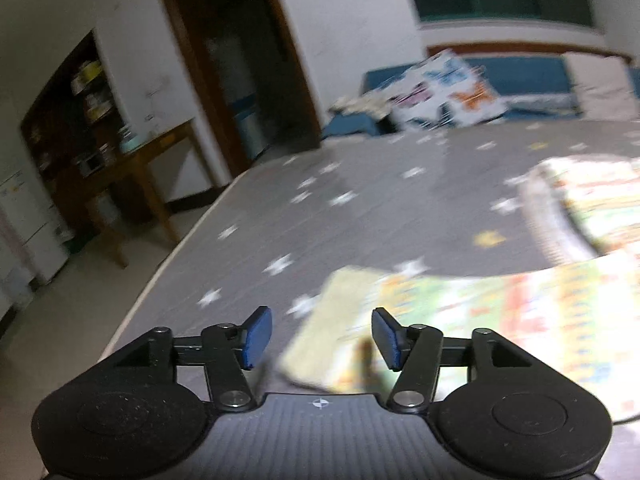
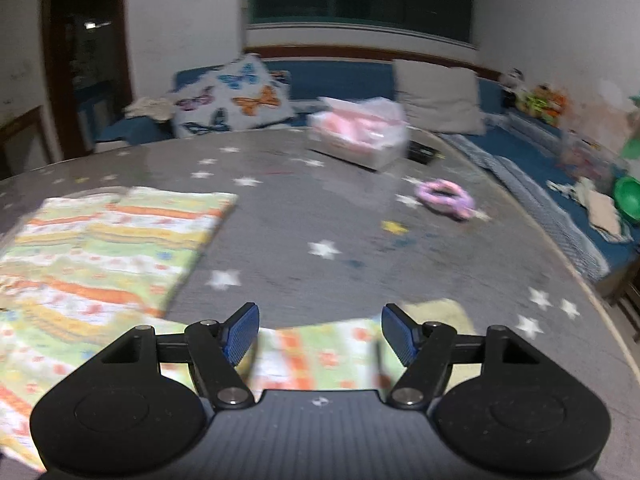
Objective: Fold clothes
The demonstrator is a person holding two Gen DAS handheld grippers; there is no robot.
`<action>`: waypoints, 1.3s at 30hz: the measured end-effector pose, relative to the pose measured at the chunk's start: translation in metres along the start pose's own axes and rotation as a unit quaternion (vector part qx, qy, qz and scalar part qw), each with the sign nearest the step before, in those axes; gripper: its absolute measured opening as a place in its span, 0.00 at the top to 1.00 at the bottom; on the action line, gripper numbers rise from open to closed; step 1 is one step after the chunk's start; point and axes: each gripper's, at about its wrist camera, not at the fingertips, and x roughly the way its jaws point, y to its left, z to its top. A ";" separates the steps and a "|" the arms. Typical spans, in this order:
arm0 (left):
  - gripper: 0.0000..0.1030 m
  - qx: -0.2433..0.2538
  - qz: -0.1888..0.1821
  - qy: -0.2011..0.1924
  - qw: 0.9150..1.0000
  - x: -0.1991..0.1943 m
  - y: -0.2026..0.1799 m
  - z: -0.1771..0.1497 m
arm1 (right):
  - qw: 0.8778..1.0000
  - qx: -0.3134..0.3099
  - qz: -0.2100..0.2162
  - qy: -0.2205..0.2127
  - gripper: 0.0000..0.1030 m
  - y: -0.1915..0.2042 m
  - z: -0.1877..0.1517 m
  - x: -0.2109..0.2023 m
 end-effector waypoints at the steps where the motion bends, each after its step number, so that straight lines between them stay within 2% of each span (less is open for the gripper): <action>1: 0.41 0.004 -0.015 -0.007 1.000 -0.007 -0.006 0.003 | 1.000 -0.008 0.013 -0.002 0.32 0.009 0.002 -0.003; 4: 0.38 0.027 -0.071 -0.037 0.996 -0.032 -0.032 0.011 | 0.998 -0.037 0.052 -0.008 0.32 0.038 0.005 -0.011; 6: 0.33 0.044 -0.107 -0.053 0.992 -0.046 -0.053 0.017 | 0.995 -0.059 0.079 -0.010 0.32 0.060 0.006 -0.016; 8: 0.33 0.059 -0.141 -0.059 0.986 -0.054 -0.073 0.020 | 0.991 -0.079 0.106 -0.011 0.32 0.082 0.004 -0.021; 12: 0.33 0.098 -0.182 -0.066 0.976 -0.062 -0.113 0.016 | 0.981 -0.113 0.156 -0.012 0.32 0.122 0.000 -0.030; 15: 0.33 0.129 -0.193 -0.064 0.971 -0.062 -0.137 0.009 | 0.974 -0.135 0.183 -0.011 0.32 0.146 -0.005 -0.036; 19: 0.32 0.174 -0.189 -0.073 0.964 -0.069 -0.155 -0.012 | 0.965 -0.160 0.208 -0.012 0.32 0.172 -0.016 -0.042; 22: 0.30 0.197 -0.188 -0.077 0.959 -0.070 -0.156 -0.025 | 0.960 -0.173 0.219 -0.004 0.32 0.186 -0.026 -0.043; 26: 0.29 0.224 -0.181 -0.104 0.952 -0.080 -0.151 -0.042 | 0.952 -0.215 0.218 0.010 0.32 0.200 -0.047 -0.043; 30: 0.29 0.213 -0.186 -0.101 0.954 -0.083 -0.143 -0.037 | 0.948 -0.231 0.218 0.013 0.32 0.199 -0.056 -0.051; 35: 0.30 0.165 -0.194 -0.104 0.961 -0.081 -0.144 -0.010 | 0.953 -0.215 0.214 0.007 0.32 0.195 -0.051 -0.055; 39: 0.32 0.153 -0.220 -0.096 0.959 -0.073 -0.166 0.003 | 0.953 -0.210 0.218 0.026 0.32 0.192 -0.056 -0.053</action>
